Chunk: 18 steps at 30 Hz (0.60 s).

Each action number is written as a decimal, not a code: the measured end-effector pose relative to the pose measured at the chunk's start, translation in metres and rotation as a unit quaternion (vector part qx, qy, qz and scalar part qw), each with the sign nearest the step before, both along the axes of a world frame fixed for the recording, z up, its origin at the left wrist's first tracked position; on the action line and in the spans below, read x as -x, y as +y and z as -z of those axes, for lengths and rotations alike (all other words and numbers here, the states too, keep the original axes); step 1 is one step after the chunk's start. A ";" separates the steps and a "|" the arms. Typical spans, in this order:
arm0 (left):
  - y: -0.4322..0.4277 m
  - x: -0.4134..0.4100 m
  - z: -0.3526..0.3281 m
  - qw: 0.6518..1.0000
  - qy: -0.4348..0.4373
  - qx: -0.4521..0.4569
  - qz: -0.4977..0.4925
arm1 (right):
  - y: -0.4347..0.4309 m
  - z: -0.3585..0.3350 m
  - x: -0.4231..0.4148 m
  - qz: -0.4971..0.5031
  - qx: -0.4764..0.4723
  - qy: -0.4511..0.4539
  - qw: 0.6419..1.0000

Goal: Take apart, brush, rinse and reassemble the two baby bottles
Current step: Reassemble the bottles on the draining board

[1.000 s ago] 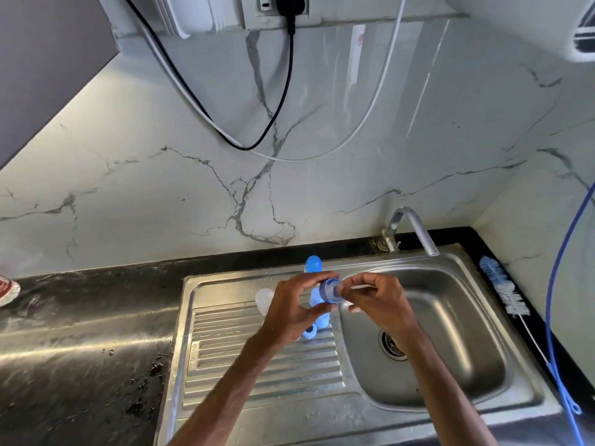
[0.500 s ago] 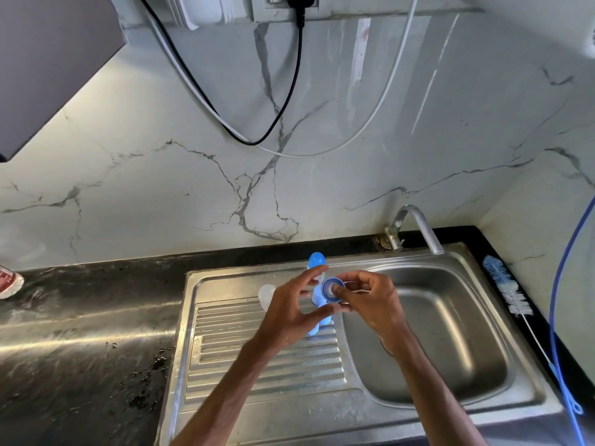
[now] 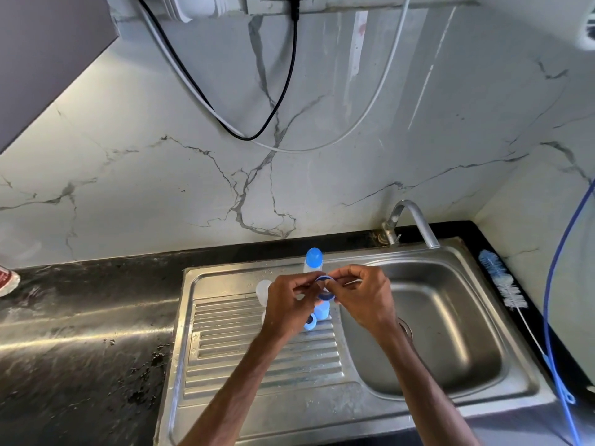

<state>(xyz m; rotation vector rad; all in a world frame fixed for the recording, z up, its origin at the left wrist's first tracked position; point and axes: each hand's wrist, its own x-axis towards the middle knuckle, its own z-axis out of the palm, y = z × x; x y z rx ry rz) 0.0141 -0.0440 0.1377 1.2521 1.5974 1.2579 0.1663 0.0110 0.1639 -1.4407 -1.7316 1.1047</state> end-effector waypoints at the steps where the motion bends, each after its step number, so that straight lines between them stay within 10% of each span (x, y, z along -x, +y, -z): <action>1: -0.001 0.002 -0.001 1.000 -0.012 -0.002 -0.002 | 0.000 0.001 0.001 -0.016 0.007 0.013 1.000; 9: -0.006 0.025 -0.012 0.949 -0.290 0.123 0.019 | -0.001 0.005 -0.006 -0.123 0.032 0.104 0.986; 18: 0.003 0.023 -0.010 0.973 -0.170 0.156 0.022 | -0.009 0.004 0.008 -0.141 -0.152 0.001 0.978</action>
